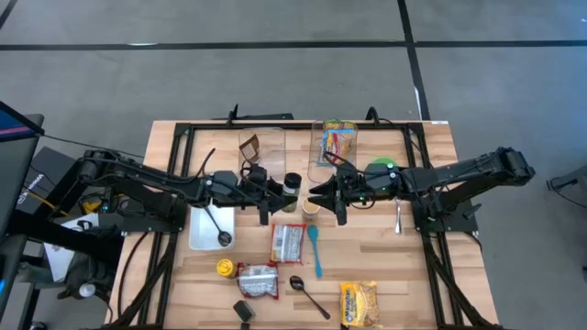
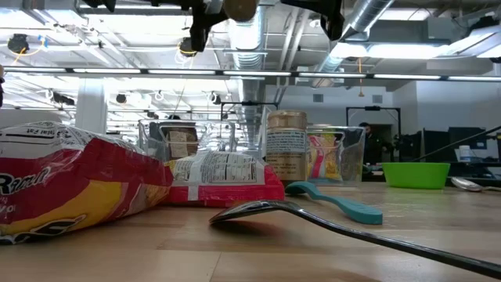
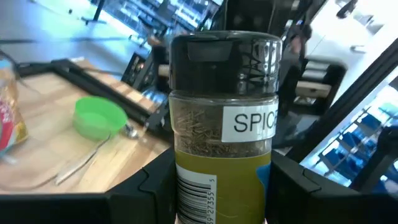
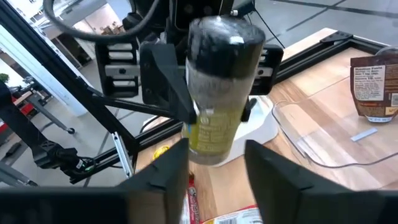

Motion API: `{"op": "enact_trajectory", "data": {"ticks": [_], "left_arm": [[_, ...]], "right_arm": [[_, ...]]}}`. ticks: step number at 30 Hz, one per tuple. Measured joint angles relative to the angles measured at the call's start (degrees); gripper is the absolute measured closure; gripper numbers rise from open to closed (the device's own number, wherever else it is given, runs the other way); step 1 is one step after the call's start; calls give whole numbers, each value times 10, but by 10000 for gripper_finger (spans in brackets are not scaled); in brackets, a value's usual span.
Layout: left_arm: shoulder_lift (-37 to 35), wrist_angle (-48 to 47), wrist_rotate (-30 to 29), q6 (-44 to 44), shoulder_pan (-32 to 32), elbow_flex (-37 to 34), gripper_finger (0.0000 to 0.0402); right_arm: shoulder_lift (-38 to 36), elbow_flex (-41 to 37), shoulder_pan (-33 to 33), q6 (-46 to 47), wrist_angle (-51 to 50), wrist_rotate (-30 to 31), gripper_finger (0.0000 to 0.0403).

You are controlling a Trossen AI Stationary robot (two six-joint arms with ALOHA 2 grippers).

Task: Pick & Place Food Item
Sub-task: Put the light green seasoning bottle into the left transparent bin

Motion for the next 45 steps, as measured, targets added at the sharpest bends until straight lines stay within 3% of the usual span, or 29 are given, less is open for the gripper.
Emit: {"op": "enact_trajectory", "data": {"ticks": [4,9,14,20,26,45], "left_arm": [[0,22,-25,0,3,0,233],[0,43,-58,1,3,0,233],[0,46,-58,1,3,0,233],[0,44,-53,0,3,0,233],[0,40,-48,-1,3,0,233],[0,42,-48,-1,3,0,233]], "right_arm": [[8,1,0,-3,14,1,195],[33,1,0,-3,40,1,172],[62,1,-1,6,95,1,170],[80,0,-16,60,95,-7,170],[80,0,-23,46,123,-55,170],[80,0,-43,49,124,-58,157]]}}
